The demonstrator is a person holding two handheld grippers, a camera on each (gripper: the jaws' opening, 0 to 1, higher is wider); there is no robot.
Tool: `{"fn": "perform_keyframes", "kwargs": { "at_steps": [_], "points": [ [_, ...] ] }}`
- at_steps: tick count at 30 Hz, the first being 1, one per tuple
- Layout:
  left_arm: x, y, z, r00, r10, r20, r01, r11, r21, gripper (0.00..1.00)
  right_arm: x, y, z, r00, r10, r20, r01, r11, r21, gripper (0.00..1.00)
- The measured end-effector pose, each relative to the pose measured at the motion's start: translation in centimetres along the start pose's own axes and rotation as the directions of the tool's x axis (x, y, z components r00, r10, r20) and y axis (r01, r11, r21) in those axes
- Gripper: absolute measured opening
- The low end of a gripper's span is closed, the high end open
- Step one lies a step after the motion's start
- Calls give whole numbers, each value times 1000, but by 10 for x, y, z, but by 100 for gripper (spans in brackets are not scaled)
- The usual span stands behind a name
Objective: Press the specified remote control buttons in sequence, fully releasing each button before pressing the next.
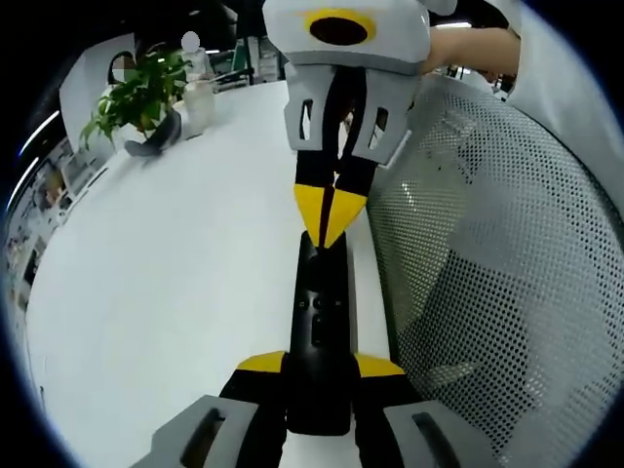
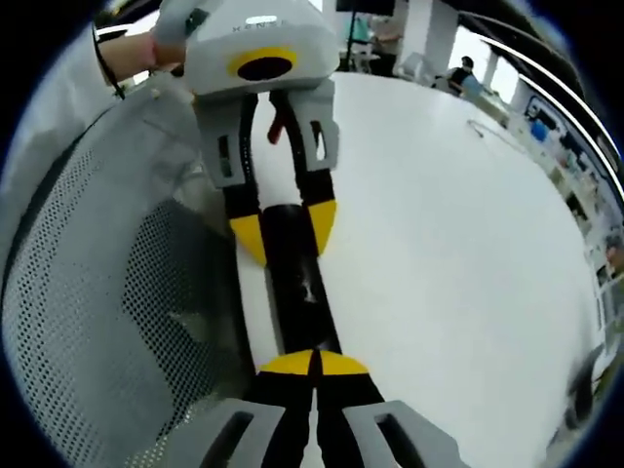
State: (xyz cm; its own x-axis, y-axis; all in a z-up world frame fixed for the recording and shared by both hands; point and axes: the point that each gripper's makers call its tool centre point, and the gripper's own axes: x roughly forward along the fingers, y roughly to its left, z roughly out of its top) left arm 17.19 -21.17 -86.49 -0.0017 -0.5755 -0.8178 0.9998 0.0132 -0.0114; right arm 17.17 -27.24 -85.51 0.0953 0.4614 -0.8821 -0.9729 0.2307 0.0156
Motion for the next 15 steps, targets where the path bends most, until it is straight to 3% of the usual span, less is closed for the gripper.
{"fn": "perform_keyframes", "kwargs": {
  "at_steps": [4, 9, 15],
  "points": [
    [0, 0, 0, 1000, 0, 18, 0, 1000, -3, 24, -1, -1, 1, 997, 20, 75, -28, 994, 103, 0],
    [-1, 0, 0, 998, 17, 55, -16, 1000, -22, 24, -2, 3, 0, 994, -1, 110, -2, 1000, 22, 0],
    [-2, -1, 0, 993, 35, 115, -30, 998, -47, 24, -2, 2, 5, 996, 4, 86, -3, 1000, -4, 0]
  ]
}}
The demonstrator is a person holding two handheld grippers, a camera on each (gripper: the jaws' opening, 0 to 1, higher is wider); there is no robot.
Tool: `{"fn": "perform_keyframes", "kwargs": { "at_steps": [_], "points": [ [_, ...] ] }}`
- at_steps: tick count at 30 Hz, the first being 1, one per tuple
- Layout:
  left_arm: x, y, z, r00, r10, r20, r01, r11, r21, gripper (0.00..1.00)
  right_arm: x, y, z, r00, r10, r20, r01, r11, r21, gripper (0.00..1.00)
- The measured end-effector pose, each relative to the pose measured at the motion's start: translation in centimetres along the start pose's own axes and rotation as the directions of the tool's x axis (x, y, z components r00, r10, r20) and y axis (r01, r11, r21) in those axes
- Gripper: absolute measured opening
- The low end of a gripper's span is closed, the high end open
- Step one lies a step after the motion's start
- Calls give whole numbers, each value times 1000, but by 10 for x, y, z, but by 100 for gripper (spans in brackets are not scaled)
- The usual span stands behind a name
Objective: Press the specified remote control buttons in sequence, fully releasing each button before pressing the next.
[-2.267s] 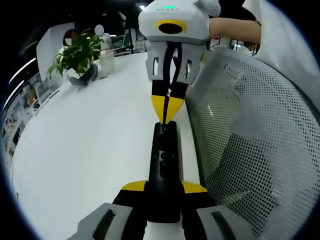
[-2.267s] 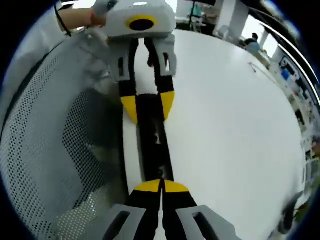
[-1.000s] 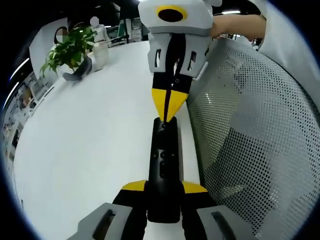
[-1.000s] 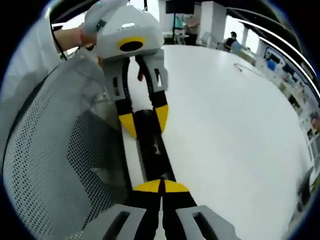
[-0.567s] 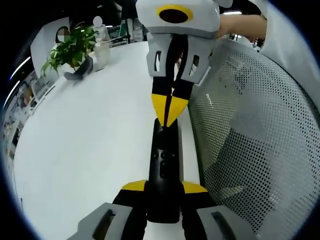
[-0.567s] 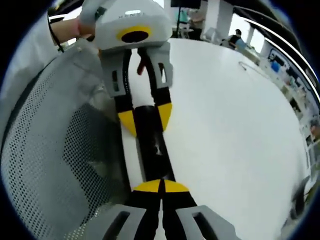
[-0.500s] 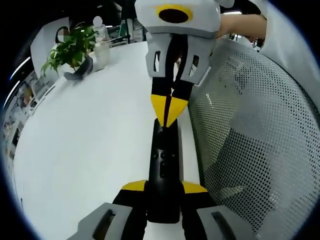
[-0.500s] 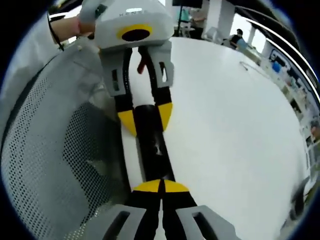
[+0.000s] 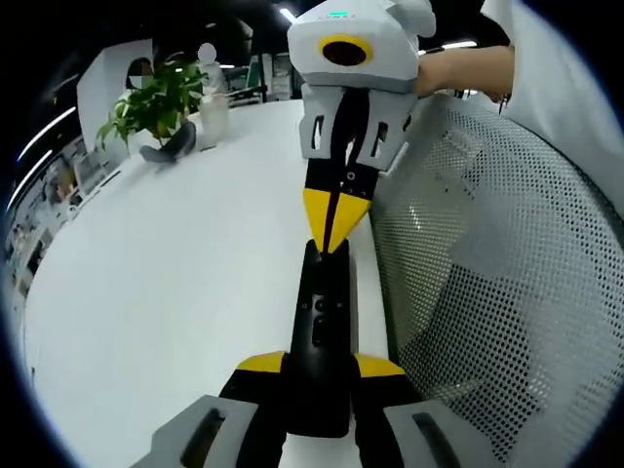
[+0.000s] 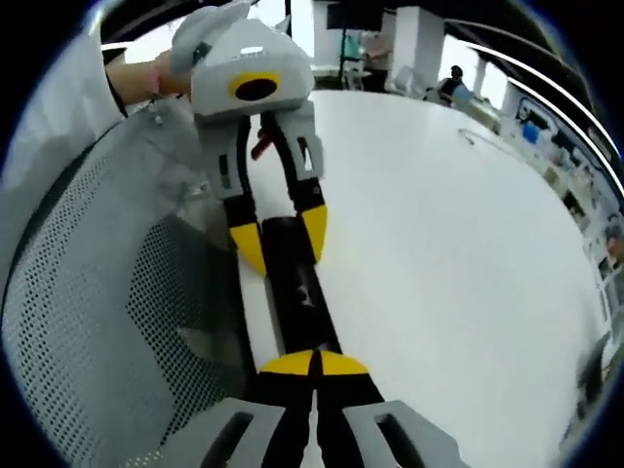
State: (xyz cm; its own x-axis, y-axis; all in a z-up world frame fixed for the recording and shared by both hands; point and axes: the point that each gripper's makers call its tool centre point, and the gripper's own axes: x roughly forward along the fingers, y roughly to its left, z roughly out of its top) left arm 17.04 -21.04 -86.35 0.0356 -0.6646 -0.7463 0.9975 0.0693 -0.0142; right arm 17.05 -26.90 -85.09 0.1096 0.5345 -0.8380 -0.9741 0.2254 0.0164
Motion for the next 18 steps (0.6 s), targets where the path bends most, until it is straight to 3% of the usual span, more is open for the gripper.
{"fn": "perform_keyframes", "kwargs": {
  "at_steps": [11, 18],
  "points": [
    [0, -1, 1, 996, 17, 82, -15, 999, -28, 24, 6, 0, 3, 998, 35, -50, -37, 999, -23, 0],
    [0, -1, 3, 992, 12, 122, -8, 999, -32, 24, 8, 1, 4, 993, -14, -113, -5, 986, -166, 0]
  ]
}}
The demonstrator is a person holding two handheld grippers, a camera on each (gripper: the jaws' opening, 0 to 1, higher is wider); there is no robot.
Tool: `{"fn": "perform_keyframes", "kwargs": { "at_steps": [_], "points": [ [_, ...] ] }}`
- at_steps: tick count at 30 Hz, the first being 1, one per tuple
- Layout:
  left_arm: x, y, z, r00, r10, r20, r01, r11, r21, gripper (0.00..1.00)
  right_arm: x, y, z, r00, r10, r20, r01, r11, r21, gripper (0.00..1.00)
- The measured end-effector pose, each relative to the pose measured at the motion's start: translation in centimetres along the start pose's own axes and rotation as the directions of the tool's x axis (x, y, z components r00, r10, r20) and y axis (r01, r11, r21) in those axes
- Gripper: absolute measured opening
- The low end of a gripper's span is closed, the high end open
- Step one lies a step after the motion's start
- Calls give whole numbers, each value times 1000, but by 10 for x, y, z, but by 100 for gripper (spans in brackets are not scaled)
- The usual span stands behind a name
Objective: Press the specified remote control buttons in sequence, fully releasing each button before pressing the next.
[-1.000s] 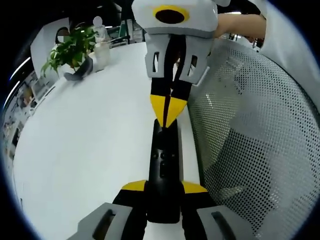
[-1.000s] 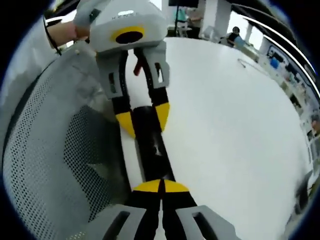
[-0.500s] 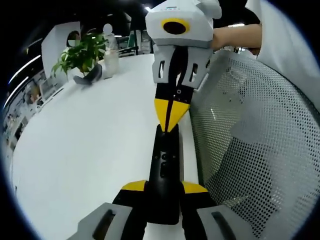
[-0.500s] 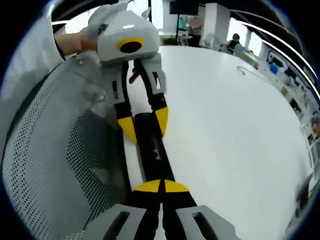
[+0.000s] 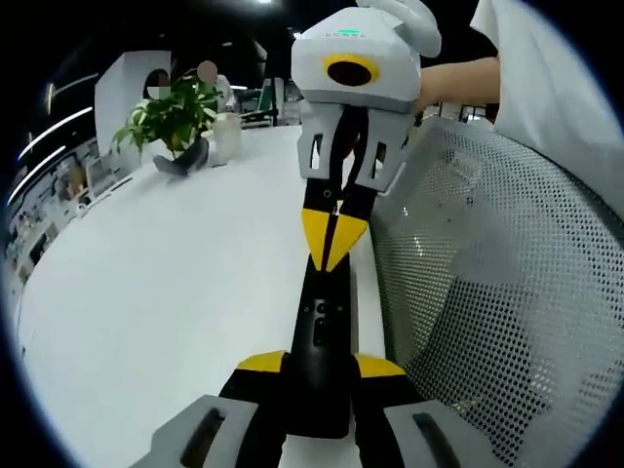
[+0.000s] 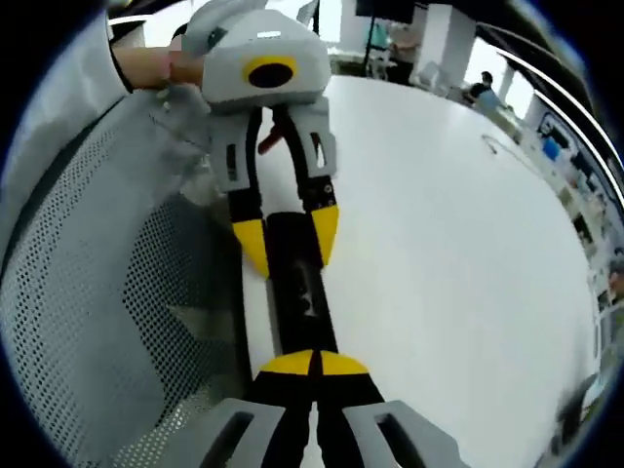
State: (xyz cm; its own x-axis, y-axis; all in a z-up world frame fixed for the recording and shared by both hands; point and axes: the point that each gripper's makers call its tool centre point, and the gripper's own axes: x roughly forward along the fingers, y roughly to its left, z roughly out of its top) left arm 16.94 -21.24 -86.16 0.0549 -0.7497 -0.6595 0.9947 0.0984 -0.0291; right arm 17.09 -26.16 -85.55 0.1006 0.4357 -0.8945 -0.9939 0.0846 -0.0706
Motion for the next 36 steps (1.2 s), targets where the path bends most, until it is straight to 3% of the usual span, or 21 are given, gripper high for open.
{"fn": "perform_keyframes", "kwargs": {
  "at_steps": [6, 13, 17, 20, 24, 29, 36],
  "points": [
    [0, 0, 0, 1000, 2, 9, -2, 1000, 1, 24, 0, -1, 0, 999, -35, 7, 35, 999, 7, 0],
    [0, 0, 1, 1000, 5, 28, -4, 1000, -28, 24, -2, -4, 0, 987, -53, 149, 20, 977, 213, 0],
    [0, 0, 2, 1000, 7, 30, -7, 1000, -30, 24, -3, -4, 1, 986, -43, 163, 7, 977, 214, 0],
    [0, 0, 2, 999, 7, 33, -6, 999, -36, 24, -1, 2, 9, 985, 3, 173, -31, 986, 163, 0],
    [0, 0, 2, 999, 11, 37, -10, 999, -35, 24, 2, 4, 11, 993, 26, 118, -31, 999, 38, 0],
    [0, 0, 1, 999, 23, 33, -22, 1000, -19, 24, 5, 2, 12, 994, 36, 100, -42, 997, 62, 0],
    [1, 1, 2, 998, 30, 53, -29, 999, -21, 25, 8, 2, 12, 999, 22, -36, -21, 999, 36, 0]
  ]
}}
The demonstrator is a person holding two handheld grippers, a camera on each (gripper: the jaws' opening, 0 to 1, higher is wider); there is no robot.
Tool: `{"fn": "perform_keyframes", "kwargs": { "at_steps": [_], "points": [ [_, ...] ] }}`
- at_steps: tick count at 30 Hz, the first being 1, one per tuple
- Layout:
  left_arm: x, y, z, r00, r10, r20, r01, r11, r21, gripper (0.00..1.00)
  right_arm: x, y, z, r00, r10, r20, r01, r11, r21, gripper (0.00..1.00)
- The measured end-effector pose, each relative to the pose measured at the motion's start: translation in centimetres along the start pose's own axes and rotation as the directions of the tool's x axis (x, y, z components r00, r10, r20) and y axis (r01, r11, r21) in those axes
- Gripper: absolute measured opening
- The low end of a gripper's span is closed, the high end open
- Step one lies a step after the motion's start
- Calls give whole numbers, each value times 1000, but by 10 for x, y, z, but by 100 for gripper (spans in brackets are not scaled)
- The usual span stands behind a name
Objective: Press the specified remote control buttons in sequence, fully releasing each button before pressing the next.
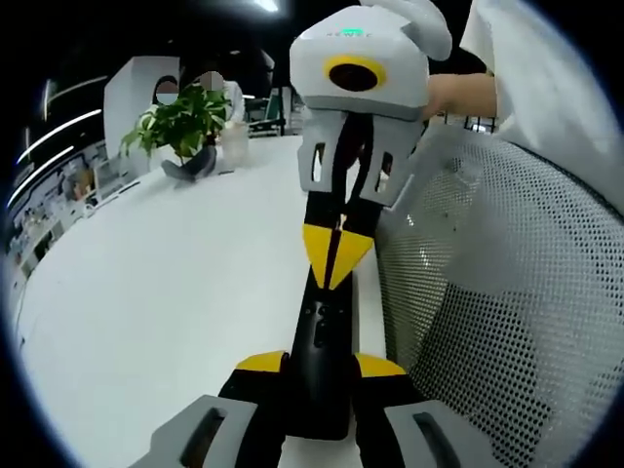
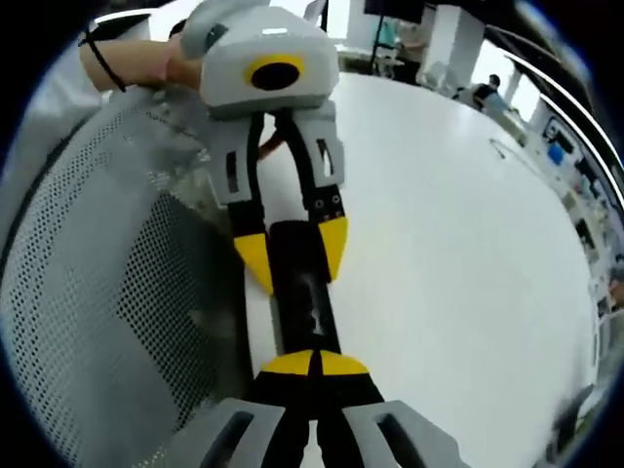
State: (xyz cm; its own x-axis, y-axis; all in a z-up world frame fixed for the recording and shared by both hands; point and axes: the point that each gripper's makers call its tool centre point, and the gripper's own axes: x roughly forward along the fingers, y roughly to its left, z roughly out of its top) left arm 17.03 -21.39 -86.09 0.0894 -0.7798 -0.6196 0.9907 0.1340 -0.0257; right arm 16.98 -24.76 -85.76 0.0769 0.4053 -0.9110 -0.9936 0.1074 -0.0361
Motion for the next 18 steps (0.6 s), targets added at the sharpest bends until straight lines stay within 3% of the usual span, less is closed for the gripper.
{"fn": "perform_keyframes", "kwargs": {
  "at_steps": [4, 9, 12, 14, 16, 18],
  "points": [
    [0, 0, 1, 1000, -1, 5, 1, 1000, 6, 25, 0, -1, -2, 1000, 11, -10, -11, 1000, 1, 0],
    [1, -1, 1, 1000, -2, -12, 2, 1000, 14, 24, -1, 1, -3, 999, 9, 38, -8, 999, -32, 0],
    [1, 0, 0, 1000, 2, -18, -2, 1000, 12, 24, -1, 1, -2, 998, -61, 23, 62, 998, -22, 0],
    [1, 0, 0, 1000, -1, -16, 1, 1000, 12, 24, -1, 0, -1, 992, -123, -15, 121, 988, -95, 0],
    [1, 0, 0, 1000, -2, -19, 2, 1000, 13, 24, 0, 1, -2, 985, -166, -39, 160, 980, -114, 0],
    [2, -1, 1, 999, -4, -35, 5, 1000, 25, 24, 1, 2, -1, 982, -182, -51, 178, 981, -78, 0]
  ]
}}
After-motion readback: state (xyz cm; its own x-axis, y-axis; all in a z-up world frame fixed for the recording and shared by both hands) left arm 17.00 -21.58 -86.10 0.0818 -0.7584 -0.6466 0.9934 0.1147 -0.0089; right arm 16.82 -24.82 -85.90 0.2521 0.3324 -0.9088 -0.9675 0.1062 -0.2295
